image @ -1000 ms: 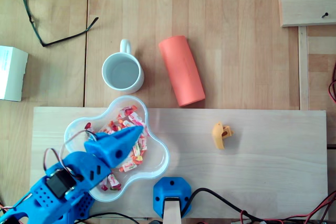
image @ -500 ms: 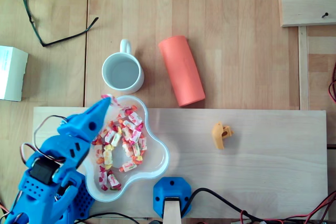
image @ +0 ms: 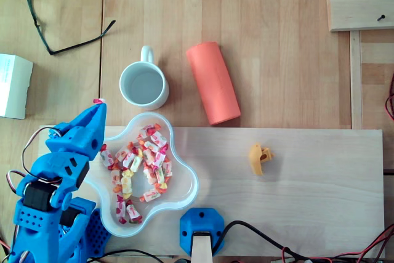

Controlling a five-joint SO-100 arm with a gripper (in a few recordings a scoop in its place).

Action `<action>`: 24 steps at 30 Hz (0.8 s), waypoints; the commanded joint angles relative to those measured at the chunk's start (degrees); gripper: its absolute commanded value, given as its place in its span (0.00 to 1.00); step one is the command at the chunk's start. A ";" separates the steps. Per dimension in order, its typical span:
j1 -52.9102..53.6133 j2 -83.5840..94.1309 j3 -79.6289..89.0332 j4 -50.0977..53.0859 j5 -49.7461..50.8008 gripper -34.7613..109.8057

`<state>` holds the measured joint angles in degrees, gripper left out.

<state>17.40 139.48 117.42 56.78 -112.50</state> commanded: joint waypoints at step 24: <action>-0.09 -10.37 -12.57 -2.20 25.14 0.23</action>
<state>17.23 129.81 108.54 56.07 -87.19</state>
